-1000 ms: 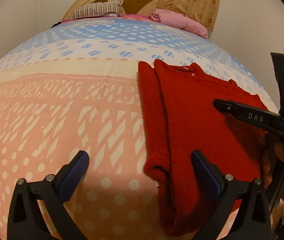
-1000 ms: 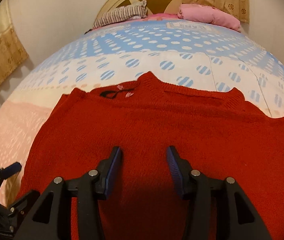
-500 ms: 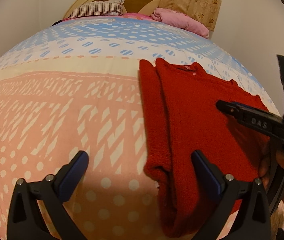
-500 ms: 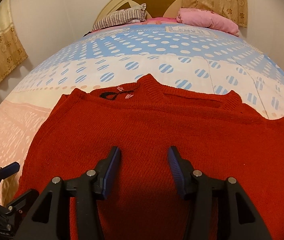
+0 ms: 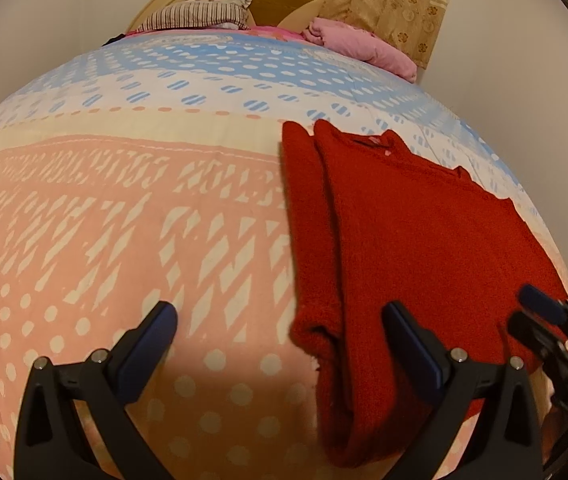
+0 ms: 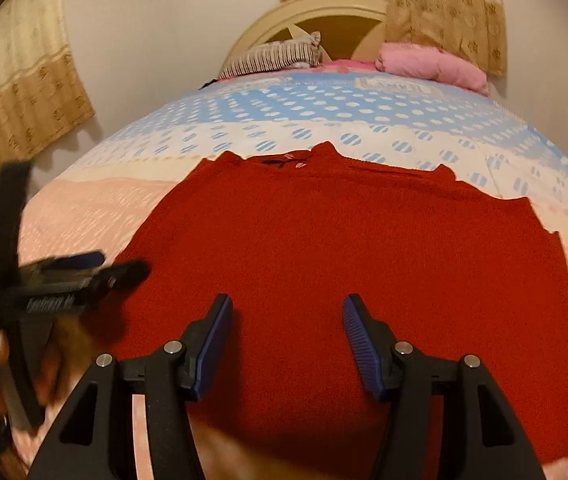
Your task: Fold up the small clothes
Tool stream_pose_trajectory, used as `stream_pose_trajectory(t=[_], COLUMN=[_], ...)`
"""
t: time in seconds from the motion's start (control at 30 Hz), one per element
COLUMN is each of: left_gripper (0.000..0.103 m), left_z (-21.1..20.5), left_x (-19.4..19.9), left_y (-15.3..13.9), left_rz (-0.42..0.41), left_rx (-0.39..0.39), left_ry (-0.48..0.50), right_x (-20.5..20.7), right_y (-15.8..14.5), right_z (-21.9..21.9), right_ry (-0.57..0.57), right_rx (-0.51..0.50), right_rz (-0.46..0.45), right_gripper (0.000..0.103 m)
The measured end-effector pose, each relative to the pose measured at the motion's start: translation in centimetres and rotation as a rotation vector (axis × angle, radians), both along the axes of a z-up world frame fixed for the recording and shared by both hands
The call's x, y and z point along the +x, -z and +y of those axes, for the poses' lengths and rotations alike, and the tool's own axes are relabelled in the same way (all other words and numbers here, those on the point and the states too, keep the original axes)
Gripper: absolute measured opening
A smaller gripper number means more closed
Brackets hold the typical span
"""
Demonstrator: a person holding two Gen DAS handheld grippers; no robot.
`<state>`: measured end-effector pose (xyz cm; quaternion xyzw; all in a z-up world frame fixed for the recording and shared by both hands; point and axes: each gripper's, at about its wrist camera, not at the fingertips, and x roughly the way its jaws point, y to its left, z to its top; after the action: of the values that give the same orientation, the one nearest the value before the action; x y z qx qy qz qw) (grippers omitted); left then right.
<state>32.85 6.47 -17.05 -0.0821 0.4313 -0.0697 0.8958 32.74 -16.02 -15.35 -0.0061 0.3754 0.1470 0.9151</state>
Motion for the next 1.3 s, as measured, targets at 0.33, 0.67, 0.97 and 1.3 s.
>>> stream_pose_trajectory(t=[0.33,0.67,0.97,1.3], left_gripper=[0.103,0.103,0.103,0.091], left_z=[-0.1,1.3,0.3,0.1], left_x=[-0.8,2.2,5.5,8.4], left_y=[-2.3,-3.6,-2.1,-0.7], left_rz=[-0.04,-0.057,-0.002,0.031], left_rx=[0.068,-0.044,-0.089,-0.155], left_ry=[0.064,0.131,0.16,0.178], right_x=[-4.8,-6.2,-6.3,-4.8], right_y=[-0.5,-0.1,0.2,1.1], right_z=[2.2,7.7,12.5,14.7], right_ry=[-0.089,-0.215,-0.287,-0.287], right_rx=[-0.089,-0.242,-0.342,-0.398], right_rz=[-0.074,-0.127,-0.164,-0.149], right_gripper=[0.059,0.059,0.059,0.059])
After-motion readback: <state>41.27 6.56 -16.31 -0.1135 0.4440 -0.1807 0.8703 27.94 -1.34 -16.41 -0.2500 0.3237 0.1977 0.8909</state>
